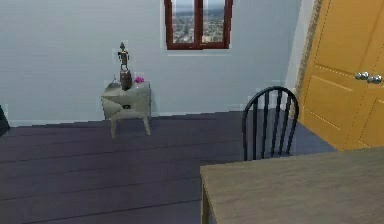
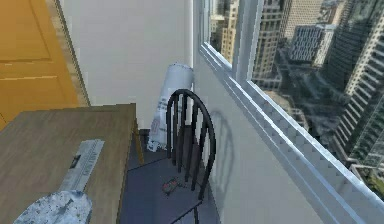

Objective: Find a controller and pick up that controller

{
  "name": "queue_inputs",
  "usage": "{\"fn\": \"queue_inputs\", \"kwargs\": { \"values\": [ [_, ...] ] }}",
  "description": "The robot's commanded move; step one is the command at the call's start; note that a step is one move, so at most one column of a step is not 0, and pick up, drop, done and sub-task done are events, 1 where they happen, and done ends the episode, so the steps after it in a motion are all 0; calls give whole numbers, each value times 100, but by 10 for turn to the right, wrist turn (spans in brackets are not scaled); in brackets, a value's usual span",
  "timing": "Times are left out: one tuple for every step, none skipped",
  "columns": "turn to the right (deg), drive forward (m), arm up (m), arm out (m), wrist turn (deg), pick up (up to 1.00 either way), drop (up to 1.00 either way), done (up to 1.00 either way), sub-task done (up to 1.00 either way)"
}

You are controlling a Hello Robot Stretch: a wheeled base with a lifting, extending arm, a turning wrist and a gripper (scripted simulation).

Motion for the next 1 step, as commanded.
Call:
{"fn": "queue_inputs", "kwargs": {
  "values": [
    [0,0,0,40,0,0,0,0,0]
  ]
}}
